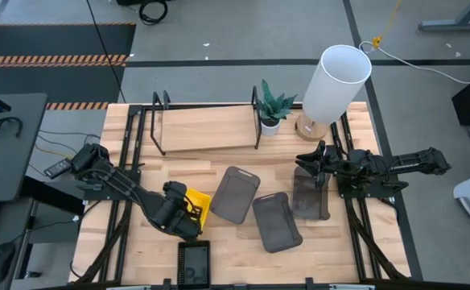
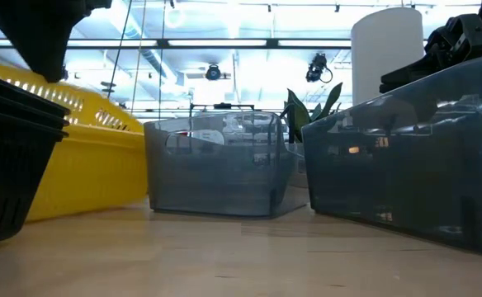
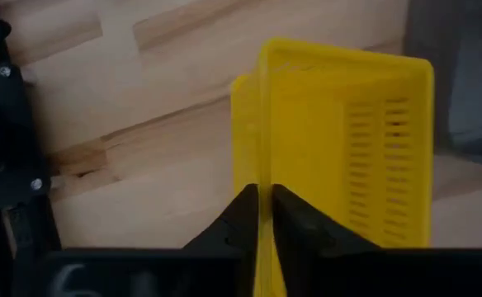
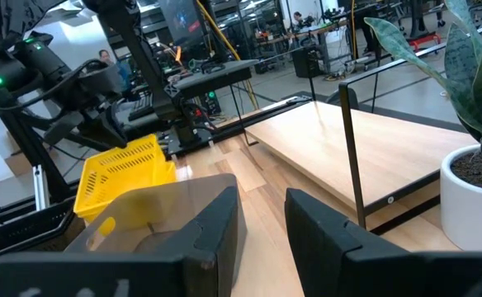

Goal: Stack baskets on shelf by color
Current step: Stack the top yellow basket on top of the bottom yellow basket

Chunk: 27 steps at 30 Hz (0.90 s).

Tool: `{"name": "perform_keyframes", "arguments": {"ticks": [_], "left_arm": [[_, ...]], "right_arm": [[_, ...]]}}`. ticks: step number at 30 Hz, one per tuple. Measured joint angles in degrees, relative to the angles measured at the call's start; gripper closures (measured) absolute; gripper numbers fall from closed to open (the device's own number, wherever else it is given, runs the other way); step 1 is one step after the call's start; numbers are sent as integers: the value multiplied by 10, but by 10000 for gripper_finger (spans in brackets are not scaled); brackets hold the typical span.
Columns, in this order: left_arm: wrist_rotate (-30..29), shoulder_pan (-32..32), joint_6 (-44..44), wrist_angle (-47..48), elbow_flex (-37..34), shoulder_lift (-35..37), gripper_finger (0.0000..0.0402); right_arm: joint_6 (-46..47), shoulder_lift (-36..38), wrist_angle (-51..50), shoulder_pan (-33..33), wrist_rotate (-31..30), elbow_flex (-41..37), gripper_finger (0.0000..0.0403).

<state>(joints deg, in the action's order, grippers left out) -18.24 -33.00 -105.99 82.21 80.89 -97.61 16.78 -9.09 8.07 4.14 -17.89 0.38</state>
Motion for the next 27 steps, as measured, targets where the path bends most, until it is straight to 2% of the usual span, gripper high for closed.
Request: {"name": "perform_keyframes", "arguments": {"ticks": [6, 9, 12, 17, 20, 22, 27], "left_arm": [[61, 15, 34, 43, 7, 10, 264], [42, 20, 48, 57, 23, 10, 231], [3, 21, 79, 30, 27, 10, 215], [9, 16, 80, 5, -13, 4, 228], [72, 19, 77, 10, -48, 4, 247], [88, 24, 74, 32, -41, 6, 260], [-8, 21, 77, 28, 3, 10, 287]], "right_arm": [[0, 0, 0, 0, 0, 0, 294], [0, 0, 0, 0, 0, 0, 294], [0, 0, 0, 0, 0, 0, 294], [0, 0, 0, 0, 0, 0, 294], [0, 0, 0, 0, 0, 0, 294], [0, 0, 0, 0, 0, 0, 294], [0, 0, 0, 0, 0, 0, 294]]}}
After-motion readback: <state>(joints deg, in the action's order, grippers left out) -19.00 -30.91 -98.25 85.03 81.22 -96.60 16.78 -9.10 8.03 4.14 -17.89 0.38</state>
